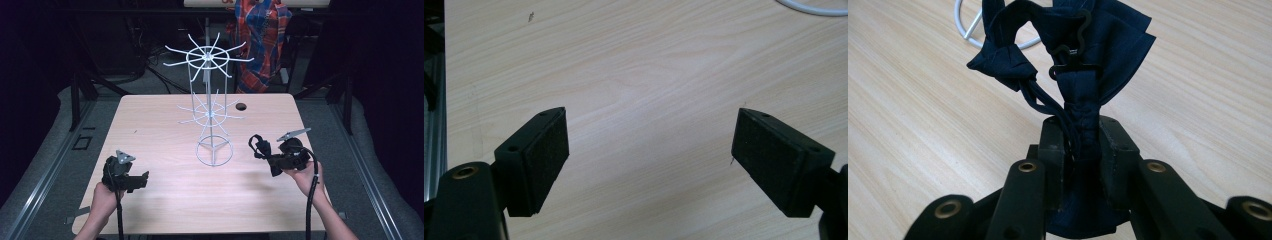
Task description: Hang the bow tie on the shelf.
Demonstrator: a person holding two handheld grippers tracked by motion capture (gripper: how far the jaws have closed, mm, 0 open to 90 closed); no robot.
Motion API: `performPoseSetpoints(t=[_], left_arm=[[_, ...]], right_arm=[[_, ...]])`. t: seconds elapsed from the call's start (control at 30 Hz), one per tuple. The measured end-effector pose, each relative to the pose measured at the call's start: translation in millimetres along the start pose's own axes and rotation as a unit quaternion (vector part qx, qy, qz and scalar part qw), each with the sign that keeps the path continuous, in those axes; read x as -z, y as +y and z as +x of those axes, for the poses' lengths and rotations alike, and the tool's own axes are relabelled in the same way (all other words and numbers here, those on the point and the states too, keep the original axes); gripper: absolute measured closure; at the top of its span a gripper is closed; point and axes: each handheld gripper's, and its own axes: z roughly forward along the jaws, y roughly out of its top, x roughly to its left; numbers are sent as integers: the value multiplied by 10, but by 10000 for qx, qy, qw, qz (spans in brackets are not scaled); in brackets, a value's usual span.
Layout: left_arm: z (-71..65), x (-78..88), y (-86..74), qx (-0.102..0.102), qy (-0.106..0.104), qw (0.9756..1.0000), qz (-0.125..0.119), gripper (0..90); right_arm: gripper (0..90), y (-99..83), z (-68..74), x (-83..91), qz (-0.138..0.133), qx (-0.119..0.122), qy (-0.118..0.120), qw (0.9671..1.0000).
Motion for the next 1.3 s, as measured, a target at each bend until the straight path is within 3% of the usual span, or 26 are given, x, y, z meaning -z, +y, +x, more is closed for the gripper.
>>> performPoseSetpoints(t=[0.43,0.6,1.3], left_arm=[[12,-17,-6,39,-4,10000,17,156],[17,-12,-8,45,-1,10000,21,156],[35,27,-46,84,46,10000,11,156]], right_arm=[[743,28,1,76,-377,-73,26,9993],[743,55,30,130,-644,-46,35,9979],[743,238,80,227,-1171,-144,244,9927]])
